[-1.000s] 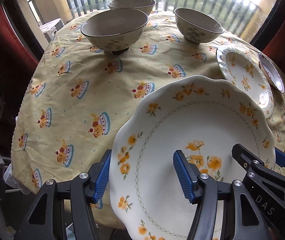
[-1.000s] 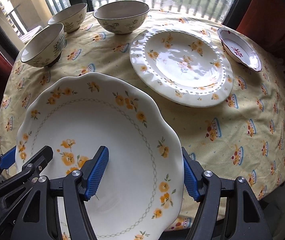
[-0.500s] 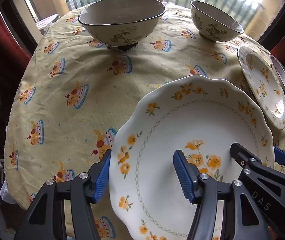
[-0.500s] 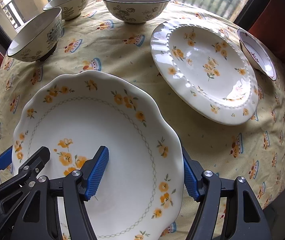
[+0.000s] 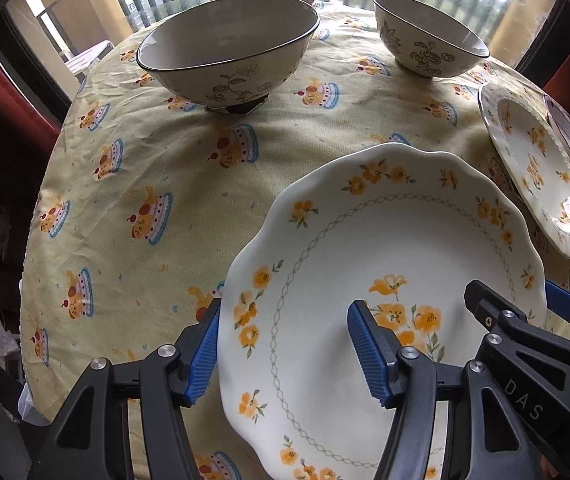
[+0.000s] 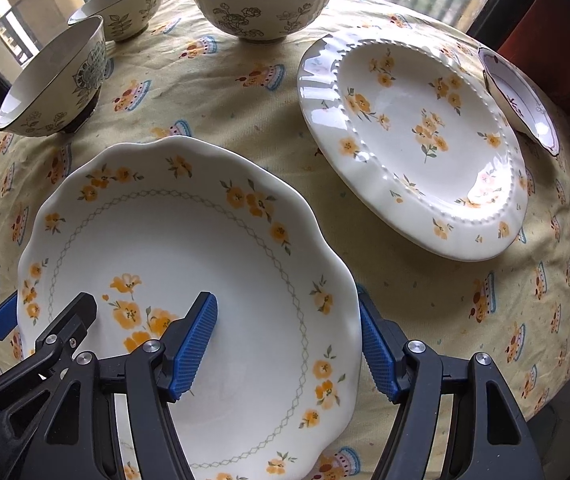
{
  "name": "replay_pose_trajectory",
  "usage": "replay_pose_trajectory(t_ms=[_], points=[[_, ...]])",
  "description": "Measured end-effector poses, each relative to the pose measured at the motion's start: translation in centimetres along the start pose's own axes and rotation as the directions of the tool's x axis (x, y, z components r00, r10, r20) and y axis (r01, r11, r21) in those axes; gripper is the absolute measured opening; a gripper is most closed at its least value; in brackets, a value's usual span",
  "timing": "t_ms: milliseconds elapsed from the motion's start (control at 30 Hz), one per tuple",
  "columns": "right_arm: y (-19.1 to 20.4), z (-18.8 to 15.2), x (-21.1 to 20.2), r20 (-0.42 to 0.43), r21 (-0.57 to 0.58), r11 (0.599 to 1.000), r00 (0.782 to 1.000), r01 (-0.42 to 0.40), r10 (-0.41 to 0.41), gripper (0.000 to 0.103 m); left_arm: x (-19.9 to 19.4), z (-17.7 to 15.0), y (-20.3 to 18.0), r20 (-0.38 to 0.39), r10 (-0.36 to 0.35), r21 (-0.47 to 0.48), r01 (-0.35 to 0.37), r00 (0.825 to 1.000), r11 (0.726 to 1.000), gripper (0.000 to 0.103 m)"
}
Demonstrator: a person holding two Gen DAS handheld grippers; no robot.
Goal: Organize plates and bowls
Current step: 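Lift the wavy-rimmed plate with the right gripper and carry it toward the bowls, then lower the plate onto the tablecloth and open the right gripper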
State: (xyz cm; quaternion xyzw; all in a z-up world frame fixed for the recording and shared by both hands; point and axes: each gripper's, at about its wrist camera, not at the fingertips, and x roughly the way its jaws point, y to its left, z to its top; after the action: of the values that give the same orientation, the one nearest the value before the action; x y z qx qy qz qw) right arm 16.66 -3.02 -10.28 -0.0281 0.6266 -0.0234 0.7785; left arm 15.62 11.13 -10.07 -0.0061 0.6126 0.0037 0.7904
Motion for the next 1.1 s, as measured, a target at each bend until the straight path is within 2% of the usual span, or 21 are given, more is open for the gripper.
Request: replay_pose_trajectory(t_ms=[233, 400, 500, 667, 967, 1100], points=[[-0.1, 0.2, -2.3, 0.071, -0.018, 1.0, 0.997, 0.0, 0.001, 0.073, -1.2, -0.4, -0.2, 0.005, -0.002, 0.01, 0.002, 1.0, 1.0, 0.066], [-0.5, 0.1, -4.8, 0.103, 0.003, 0.999, 0.994, -0.032, 0.031, 0.077, -3.3, -0.7, -0.4, 0.023, -0.035, 0.022, 0.034, 0.999, 0.999, 0.074], [-0.5, -0.4, -6.1, 0.113, 0.02, 0.998, 0.992, -0.055, 0.052, 0.081, -4.9, -0.8, -1.4, 0.06, -0.05, 0.065, 0.046, 0.997, 0.997, 0.081], [-1.0, -0.8, -7.9, 0.144, 0.039, 0.997, 0.988, -0.066, 0.06, 0.084, -6.5, -0.6, -3.2, 0.087, -0.085, 0.122, 0.074, 0.993, 0.99, 0.085], [-4.2, 0.1, -9.7, 0.219, 0.065, 0.995, 0.974, -0.074, 0.058, 0.084, -8.4, 0.5, -7.4, 0.151, -0.124, 0.168, 0.098, 0.981, 0.981, 0.089], [-5.9, 0.8, -9.8, 0.243, 0.073, 0.995, 0.969, -0.066, 0.047, 0.084, -8.2, 1.3, -9.3, 0.169, -0.113, 0.171, 0.084, 0.979, 0.982, 0.089]])
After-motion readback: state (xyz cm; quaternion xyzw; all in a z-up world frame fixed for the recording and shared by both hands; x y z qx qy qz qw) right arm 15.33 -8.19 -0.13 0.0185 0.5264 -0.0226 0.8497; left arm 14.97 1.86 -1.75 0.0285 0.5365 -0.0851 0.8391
